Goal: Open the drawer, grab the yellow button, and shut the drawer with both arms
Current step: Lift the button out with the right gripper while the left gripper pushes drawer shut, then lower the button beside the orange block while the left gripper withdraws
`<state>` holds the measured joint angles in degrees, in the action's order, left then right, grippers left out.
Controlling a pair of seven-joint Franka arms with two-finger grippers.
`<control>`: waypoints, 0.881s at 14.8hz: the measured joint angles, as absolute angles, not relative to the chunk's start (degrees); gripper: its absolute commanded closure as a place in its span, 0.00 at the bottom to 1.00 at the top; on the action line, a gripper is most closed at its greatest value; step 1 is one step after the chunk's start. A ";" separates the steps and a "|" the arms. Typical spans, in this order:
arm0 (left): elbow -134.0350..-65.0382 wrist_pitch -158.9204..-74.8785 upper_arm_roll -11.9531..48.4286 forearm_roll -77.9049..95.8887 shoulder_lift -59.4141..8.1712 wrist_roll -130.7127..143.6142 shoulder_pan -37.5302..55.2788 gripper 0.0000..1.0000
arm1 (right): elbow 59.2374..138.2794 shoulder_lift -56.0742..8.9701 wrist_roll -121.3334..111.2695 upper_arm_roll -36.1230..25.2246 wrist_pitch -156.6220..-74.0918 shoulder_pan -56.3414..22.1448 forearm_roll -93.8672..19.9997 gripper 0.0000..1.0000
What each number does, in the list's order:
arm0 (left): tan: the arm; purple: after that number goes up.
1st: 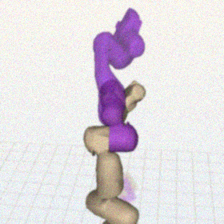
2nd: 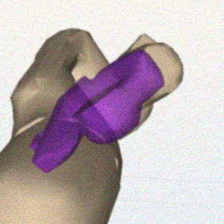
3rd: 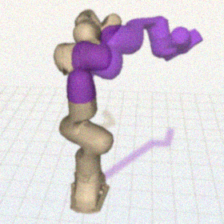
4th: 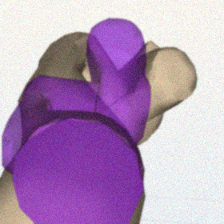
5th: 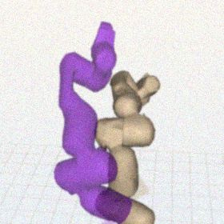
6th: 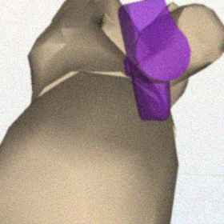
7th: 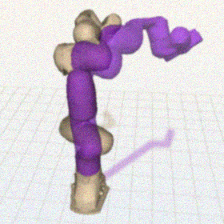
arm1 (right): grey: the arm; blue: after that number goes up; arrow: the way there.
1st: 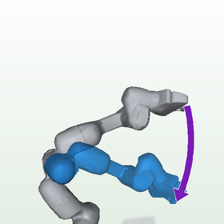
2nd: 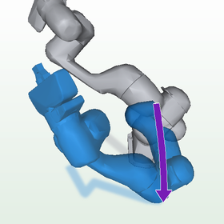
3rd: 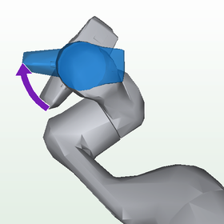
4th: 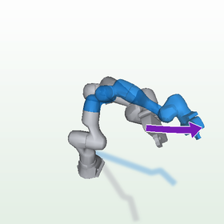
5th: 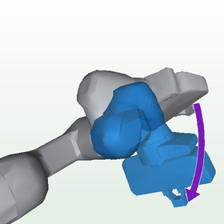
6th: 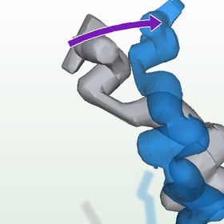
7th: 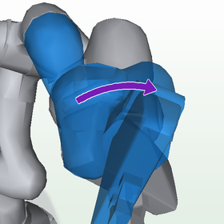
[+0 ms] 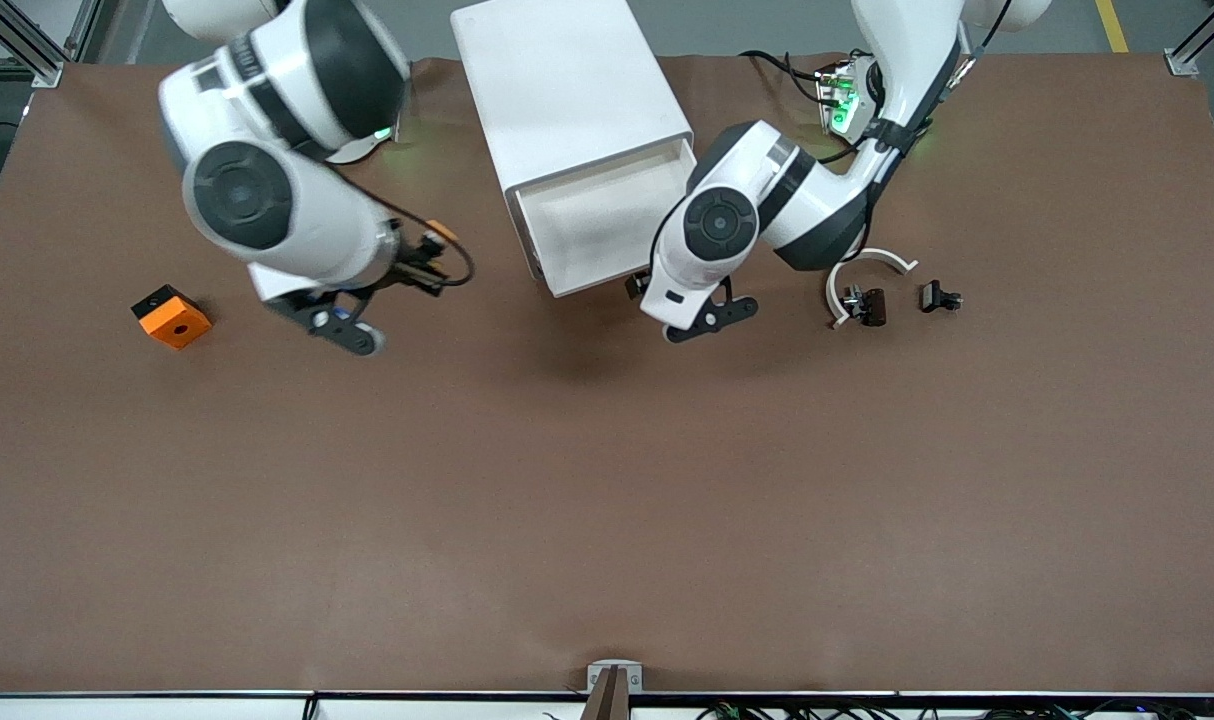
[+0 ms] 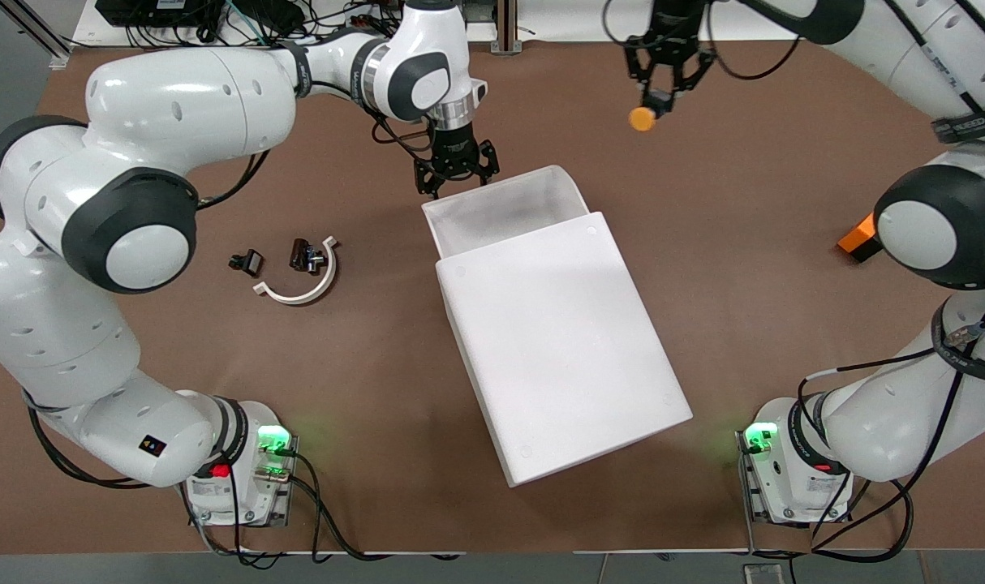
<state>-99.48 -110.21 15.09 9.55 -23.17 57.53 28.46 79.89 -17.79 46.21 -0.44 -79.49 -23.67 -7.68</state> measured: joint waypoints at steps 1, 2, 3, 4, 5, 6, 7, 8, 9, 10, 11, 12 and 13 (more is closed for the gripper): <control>-99.78 -110.28 16.10 9.55 -22.96 57.56 28.45 0.00 | 81.47 -17.01 40.85 -0.50 -79.72 -21.34 -7.13 0.79; -100.12 -110.39 17.23 9.55 -22.89 57.57 28.45 0.00 | 83.05 -16.41 35.87 -0.56 -80.14 -18.81 -6.70 0.79; -100.63 -110.68 18.45 9.55 -22.87 57.59 28.47 0.00 | 84.58 -16.03 31.35 -0.60 -81.01 -16.21 -6.22 0.78; -101.26 -110.98 19.64 9.55 -22.87 57.63 28.47 0.00 | 86.28 -15.74 27.02 -0.63 -82.49 -13.78 -5.29 0.78; -101.82 -111.29 20.66 9.55 -22.87 57.70 28.48 0.00 | 88.12 -15.49 23.07 -0.64 -84.51 -11.74 -4.13 0.78; -102.26 -111.51 21.55 9.55 -22.87 57.72 28.48 0.00 | 90.32 -15.20 19.41 -0.65 -87.14 -9.88 -2.96 0.78; -102.54 -111.63 22.29 9.55 -22.86 57.73 28.47 0.00 | 92.70 -14.85 16.22 -0.64 -90.10 -8.28 -2.14 0.78; -102.69 -111.70 22.94 9.54 -22.85 57.73 28.47 0.00 | 95.40 -14.42 13.09 -0.63 -93.39 -6.75 -1.71 0.78; -102.78 -111.74 23.59 9.54 -22.85 57.73 28.45 0.00 | 98.30 -13.98 10.07 -0.63 -96.86 -5.22 -1.44 0.78; -102.85 -111.80 24.25 9.54 -22.85 57.73 28.46 0.00 | 101.09 -13.66 7.38 -0.63 -100.34 -3.76 -1.27 0.78; -102.99 -111.82 24.97 9.54 -22.84 57.73 28.45 0.00 | 103.62 -13.50 5.09 -0.62 -103.82 -2.46 -1.14 0.78; -103.25 -111.82 25.71 9.54 -22.83 57.74 28.42 0.00 | 106.06 -13.43 3.18 -0.63 -107.52 -1.30 -0.75 0.78; -103.53 -111.85 26.40 9.54 -22.83 57.80 28.38 0.00 | 108.45 -13.40 1.85 -0.64 -111.45 -0.37 0.25 0.78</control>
<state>-103.53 -111.85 26.40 9.54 -22.83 57.80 28.38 108.45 -13.40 1.85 -0.64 -111.45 -0.37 0.25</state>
